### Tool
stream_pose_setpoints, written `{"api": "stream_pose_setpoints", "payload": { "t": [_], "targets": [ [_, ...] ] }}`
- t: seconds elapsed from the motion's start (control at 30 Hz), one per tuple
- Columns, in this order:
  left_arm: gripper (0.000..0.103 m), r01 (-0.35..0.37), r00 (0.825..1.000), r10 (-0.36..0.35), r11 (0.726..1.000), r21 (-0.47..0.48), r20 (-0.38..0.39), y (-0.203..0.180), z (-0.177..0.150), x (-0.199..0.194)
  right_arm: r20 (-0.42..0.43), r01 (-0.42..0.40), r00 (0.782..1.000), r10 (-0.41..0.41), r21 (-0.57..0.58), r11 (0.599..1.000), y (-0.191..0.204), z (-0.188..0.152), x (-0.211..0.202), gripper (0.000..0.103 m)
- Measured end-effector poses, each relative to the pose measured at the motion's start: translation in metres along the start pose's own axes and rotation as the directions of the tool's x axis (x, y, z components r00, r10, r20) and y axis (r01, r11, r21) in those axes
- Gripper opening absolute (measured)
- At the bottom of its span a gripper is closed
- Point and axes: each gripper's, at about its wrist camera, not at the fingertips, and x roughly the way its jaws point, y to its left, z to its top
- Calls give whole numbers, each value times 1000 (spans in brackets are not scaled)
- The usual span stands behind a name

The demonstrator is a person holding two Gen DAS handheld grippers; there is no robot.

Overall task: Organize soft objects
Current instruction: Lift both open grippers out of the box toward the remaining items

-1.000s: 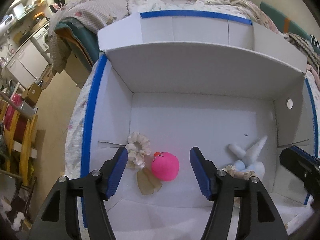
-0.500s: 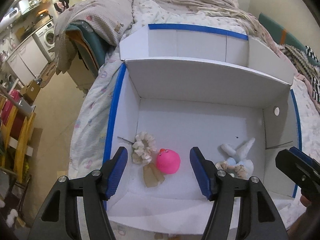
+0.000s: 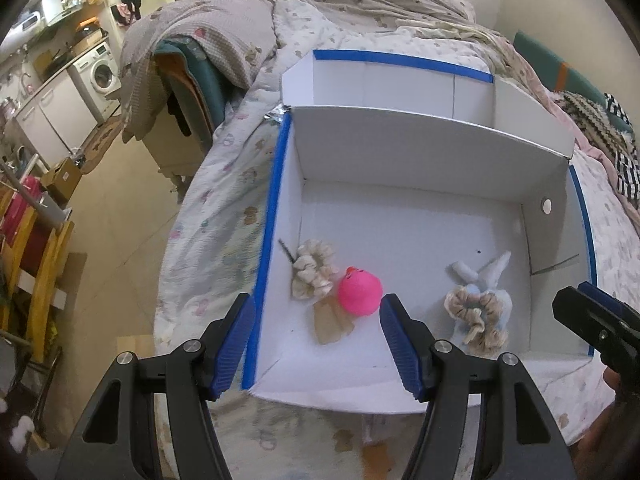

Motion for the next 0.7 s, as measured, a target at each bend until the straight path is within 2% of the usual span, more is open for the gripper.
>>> {"api": "stream_pose_setpoints", "payload": {
  "t": [0.43, 0.7],
  "targets": [
    [62, 63, 998, -63, 998, -22, 1, 27, -46, -21, -24, 5, 1000, -5, 2, 1000, 12, -39, -16, 103],
    [63, 55, 998, -55, 998, 0, 17, 30, -73, -22, -41, 3, 999, -2, 34, 999, 11, -67, -21, 103]
  ]
}}
